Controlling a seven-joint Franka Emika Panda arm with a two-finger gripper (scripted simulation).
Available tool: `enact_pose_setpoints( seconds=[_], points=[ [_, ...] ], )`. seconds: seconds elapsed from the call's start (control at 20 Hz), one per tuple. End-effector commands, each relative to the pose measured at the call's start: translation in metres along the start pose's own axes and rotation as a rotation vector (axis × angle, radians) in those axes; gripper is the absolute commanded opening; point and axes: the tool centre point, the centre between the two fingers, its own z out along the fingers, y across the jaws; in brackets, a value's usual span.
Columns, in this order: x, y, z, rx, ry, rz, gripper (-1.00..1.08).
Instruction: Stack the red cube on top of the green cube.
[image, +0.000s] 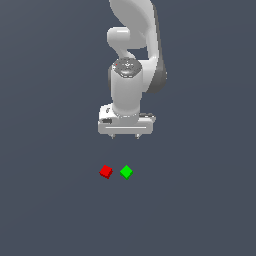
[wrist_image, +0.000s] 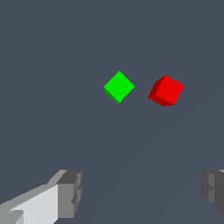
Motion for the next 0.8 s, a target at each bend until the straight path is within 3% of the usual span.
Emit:
enact_pose_setpoints(
  seconds=[0.0, 0.75],
  points=[
    [0.0, 0.0, 0.0, 0.0, 0.0, 0.0, 1.0],
    [0.033, 0.023, 0.034, 0.008, -0.009, 0.156, 1.0]
  ],
)
